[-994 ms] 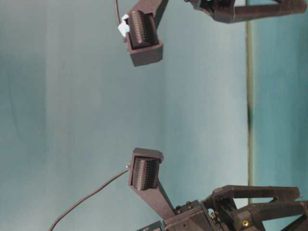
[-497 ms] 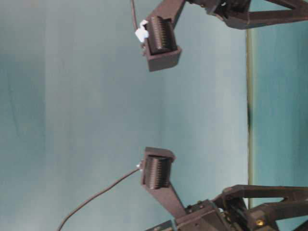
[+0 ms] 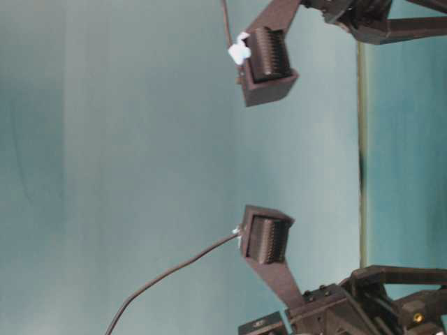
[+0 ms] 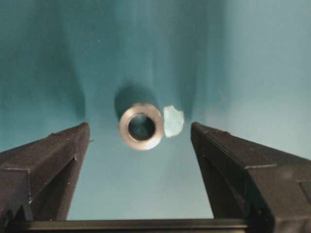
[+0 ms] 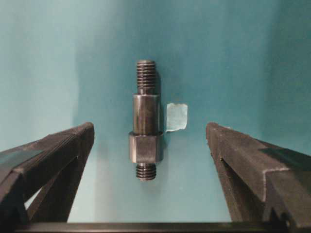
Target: Insert the washer onto the shaft with both hands.
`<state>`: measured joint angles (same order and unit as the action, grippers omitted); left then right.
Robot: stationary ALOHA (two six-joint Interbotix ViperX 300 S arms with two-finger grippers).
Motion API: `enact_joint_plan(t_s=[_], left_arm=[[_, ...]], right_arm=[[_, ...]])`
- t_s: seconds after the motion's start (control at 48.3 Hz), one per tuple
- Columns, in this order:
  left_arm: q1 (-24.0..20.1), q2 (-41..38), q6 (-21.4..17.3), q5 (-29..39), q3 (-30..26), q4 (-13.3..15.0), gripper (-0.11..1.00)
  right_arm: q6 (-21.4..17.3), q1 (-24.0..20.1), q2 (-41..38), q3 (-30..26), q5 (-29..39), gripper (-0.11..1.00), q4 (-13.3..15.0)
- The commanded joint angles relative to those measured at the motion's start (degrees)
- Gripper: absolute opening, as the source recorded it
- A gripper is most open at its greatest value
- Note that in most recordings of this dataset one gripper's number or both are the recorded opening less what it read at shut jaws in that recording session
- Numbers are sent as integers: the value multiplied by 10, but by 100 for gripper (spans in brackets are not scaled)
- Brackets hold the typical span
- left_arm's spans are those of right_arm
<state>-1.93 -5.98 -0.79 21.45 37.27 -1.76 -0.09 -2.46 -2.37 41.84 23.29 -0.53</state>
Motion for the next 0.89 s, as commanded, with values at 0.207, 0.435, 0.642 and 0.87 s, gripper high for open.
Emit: enact_joint_plan(t_s=[0.207, 0.435, 0.642, 0.87], left_arm=[[0, -6, 20, -4, -9, 0, 89], [0, -7, 26, -12, -5, 0, 89], [1, -8, 27, -12, -8, 0, 89], [0, -8, 27, -12, -9, 0, 89]], right_arm=[[0, -1, 0, 10, -25, 81, 1], [1, 4, 0, 18, -33, 81, 1], [4, 8, 0, 27, -43, 80, 1], [5, 12, -4, 33, -50, 78, 1]])
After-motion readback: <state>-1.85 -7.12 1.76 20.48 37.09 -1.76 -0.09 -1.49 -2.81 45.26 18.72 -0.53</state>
